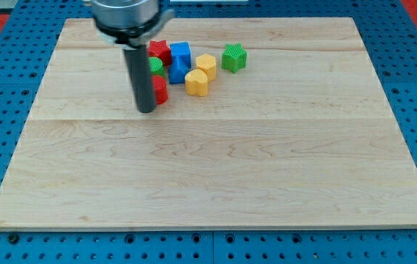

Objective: Slide the green star to the top side of the board

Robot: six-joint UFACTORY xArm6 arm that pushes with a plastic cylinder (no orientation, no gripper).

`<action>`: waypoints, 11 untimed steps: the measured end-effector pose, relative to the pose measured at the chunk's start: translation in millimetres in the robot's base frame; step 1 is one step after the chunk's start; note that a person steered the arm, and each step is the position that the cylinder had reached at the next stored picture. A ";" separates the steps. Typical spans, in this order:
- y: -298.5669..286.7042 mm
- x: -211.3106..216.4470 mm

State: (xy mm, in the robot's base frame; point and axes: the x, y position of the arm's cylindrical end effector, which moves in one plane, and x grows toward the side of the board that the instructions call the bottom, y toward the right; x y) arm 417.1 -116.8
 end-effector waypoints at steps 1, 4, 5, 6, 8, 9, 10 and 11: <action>-1.7 -17.9; 85.8 21.6; 189.1 -5.9; 186.2 -61.4; 130.6 -141.1; 167.0 -150.6; 180.2 -156.5; 210.4 -162.3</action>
